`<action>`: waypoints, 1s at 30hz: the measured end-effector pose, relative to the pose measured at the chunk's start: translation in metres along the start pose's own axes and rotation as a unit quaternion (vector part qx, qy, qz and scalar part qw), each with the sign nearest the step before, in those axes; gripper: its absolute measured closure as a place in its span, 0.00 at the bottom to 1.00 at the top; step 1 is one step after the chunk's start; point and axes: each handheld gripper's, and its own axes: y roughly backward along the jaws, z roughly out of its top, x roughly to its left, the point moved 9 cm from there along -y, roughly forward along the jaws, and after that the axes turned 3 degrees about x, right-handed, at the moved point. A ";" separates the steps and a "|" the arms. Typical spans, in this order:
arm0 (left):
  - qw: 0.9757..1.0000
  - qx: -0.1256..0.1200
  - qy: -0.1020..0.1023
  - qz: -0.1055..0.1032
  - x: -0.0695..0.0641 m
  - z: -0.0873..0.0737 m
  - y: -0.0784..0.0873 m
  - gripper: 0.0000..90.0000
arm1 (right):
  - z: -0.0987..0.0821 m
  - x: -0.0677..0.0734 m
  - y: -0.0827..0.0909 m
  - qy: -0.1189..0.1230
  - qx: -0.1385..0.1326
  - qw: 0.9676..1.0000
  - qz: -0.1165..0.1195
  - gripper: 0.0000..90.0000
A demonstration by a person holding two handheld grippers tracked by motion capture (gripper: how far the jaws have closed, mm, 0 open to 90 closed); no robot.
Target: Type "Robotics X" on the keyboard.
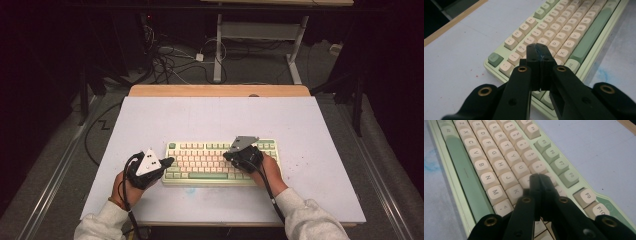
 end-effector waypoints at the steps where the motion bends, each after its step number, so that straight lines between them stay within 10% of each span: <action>1: 1.000 0.000 -0.001 0.000 0.000 0.000 0.000 0.97 | 0.000 0.000 -0.001 0.004 0.001 1.000 0.000 1.00; 30: 1.000 0.004 -0.004 -0.003 0.000 -0.001 -0.001 0.97 | -0.002 -0.001 -0.006 0.011 0.015 1.000 -0.007 1.00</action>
